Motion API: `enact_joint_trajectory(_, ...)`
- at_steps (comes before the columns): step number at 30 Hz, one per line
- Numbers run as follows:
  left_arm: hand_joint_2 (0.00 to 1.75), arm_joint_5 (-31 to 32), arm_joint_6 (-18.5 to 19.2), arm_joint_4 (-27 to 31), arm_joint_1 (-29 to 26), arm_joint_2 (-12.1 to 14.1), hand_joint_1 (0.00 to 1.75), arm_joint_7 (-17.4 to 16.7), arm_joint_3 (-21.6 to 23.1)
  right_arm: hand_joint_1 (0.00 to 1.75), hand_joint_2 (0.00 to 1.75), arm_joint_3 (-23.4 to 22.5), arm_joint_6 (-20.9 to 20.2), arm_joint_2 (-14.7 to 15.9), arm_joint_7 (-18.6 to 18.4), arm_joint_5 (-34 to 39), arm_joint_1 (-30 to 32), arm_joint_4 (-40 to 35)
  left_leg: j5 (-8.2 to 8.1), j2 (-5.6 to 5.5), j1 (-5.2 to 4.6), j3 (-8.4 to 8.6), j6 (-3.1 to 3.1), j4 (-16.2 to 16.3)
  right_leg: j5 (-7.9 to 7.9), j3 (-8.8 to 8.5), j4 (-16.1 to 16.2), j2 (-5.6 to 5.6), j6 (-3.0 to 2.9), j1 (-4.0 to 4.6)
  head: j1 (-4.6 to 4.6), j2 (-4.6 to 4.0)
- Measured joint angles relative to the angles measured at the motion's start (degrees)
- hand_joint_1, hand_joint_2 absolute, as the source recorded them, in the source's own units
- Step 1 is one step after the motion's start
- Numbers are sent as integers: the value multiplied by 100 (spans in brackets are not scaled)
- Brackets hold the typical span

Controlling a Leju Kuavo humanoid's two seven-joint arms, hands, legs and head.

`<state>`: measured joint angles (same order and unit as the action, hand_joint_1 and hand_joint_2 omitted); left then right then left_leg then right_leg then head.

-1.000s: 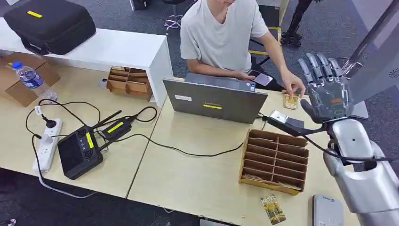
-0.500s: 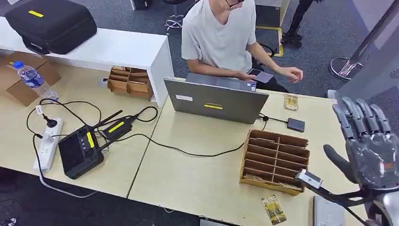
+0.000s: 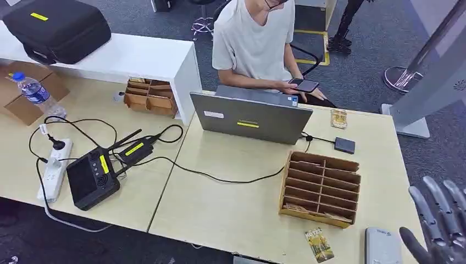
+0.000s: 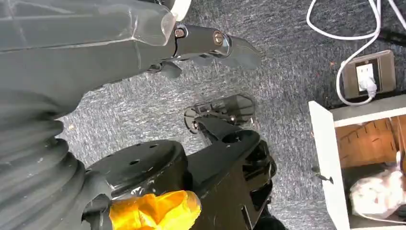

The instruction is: Pass the card to the sensor for recognition and then transmit it.

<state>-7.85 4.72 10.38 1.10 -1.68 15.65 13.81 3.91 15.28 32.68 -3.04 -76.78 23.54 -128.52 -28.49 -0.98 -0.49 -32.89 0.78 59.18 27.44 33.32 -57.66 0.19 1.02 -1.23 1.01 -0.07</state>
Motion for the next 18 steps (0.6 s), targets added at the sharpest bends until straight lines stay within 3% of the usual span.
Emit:
enact_joint_trajectory(3, 175, -4, 0, 0, 1, 2, 0, 2, -11, 0, 175, -48, -13, 0, -18, -2, 129, -107, 0, 3, 0, 1, 0, 0, 0, 0, 0, 3, 0, 0, 0, 0)
enact_joint_trajectory(5, 175, -46, -9, 0, 1, 2, 0, 4, -81, 0, 175, -70, -490, 160, -218, 33, 534, -446, 0, 6, -1, 4, 1, 1, -1, -4, 0, 3, 0, -1, -2, 0)
enact_joint_trajectory(11, 175, -66, -15, 0, 3, 4, 0, 7, -94, 0, 175, 7, -1087, 494, -555, 251, 904, -662, 0, 9, -2, 4, 1, 1, -2, -4, 0, 5, 1, -2, -2, 0)
enact_joint_trajectory(18, 175, -61, -7, 0, 4, 4, 0, 7, -96, 0, 175, 328, -1246, 704, -745, 310, 935, -662, 0, 8, -1, 5, 0, 1, -1, -4, 0, 5, 1, -1, -2, 0)
